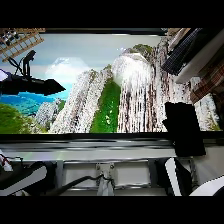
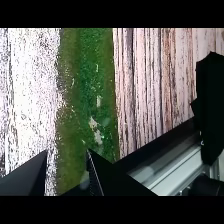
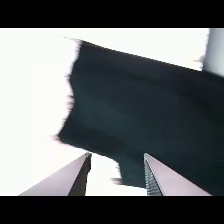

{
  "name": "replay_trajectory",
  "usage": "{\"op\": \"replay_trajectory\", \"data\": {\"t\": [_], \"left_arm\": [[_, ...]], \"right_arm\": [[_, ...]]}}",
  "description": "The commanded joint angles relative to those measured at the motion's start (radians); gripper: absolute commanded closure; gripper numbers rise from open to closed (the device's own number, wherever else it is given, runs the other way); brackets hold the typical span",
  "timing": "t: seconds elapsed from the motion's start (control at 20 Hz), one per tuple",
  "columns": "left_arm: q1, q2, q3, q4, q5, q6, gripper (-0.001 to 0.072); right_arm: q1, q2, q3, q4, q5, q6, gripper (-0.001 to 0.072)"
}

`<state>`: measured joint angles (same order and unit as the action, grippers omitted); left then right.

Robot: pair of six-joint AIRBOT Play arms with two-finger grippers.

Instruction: Fold the clothes and pants, and hang the long-sleeved shirts on hangers.

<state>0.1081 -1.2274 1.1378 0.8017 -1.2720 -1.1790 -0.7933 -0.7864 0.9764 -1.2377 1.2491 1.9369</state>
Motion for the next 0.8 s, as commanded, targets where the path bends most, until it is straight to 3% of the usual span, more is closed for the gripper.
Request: {"op": "replay_trajectory", "data": {"t": [0.0,0.2,0.35,0.45,0.75], "left_arm": [[0.0,0.008,0.002,-0.002,-0.005,0.016,0.0439],[-0.016,0.092,0.003,0.046,0.001,0.066,0.0439],[-0.093,0.164,0.002,0.257,0.026,0.057,0.0439],[-0.143,0.19,0.002,0.341,0.031,-0.008,0.0439],[-0.265,0.198,-0.018,0.35,0.05,-0.124,0.0456]], "right_arm": [[0.195,-0.118,0.111,0.319,-0.136,-0.259,0.0303],[0.546,-0.231,0.139,0.159,-0.094,-0.457,0.0303],[0.774,-0.272,0.138,-0.031,-0.101,-0.488,0.0304],[0.891,-0.287,0.134,-0.077,-0.125,-0.492,0.0304],[1.048,-0.295,0.108,-0.08,-0.143,-0.492,0.0307]]}}
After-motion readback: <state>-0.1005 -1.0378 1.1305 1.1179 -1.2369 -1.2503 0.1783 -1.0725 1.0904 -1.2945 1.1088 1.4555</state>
